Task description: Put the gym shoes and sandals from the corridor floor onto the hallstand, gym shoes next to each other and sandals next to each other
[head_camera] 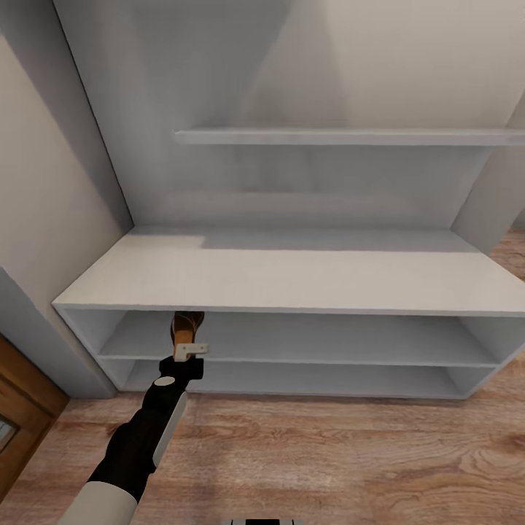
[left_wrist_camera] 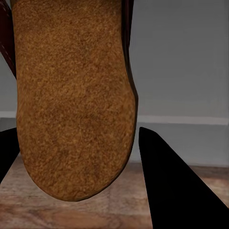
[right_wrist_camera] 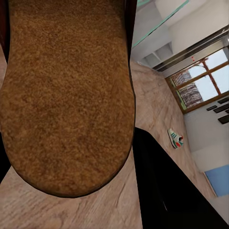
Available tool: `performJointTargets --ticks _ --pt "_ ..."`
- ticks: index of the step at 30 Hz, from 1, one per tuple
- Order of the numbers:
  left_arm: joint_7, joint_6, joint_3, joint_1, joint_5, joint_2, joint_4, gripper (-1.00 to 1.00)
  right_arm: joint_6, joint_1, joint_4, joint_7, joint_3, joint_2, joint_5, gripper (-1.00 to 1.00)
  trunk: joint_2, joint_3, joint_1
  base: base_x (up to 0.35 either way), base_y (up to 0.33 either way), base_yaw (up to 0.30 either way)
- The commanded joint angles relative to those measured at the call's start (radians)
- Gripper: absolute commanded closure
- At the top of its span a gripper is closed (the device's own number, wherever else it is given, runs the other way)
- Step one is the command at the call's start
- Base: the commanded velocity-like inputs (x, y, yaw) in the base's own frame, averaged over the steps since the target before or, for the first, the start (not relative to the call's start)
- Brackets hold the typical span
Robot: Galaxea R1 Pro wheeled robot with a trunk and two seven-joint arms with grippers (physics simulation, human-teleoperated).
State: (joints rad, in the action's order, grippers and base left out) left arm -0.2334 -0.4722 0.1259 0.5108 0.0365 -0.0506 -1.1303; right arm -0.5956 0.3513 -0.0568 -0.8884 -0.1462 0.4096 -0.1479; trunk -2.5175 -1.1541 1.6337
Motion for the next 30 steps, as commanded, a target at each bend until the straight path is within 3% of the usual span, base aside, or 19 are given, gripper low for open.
performJointTargets --ticks 1,30 --pt "0.002 0.0 0.0 0.0 -0.001 0.0 0.0 1.0 -0.003 0.0 0.0 0.0 0.0 0.0 -0.002 1.0 0.0 0.0 0.0 0.024 0.0 0.0" --pt "0.002 0.0 0.0 0.0 -0.001 0.0 0.0 1.0 -0.003 0.0 0.0 0.001 0.0 0.0 -0.002 1.0 0.0 0.0 0.0 0.021 0.0 0.0"
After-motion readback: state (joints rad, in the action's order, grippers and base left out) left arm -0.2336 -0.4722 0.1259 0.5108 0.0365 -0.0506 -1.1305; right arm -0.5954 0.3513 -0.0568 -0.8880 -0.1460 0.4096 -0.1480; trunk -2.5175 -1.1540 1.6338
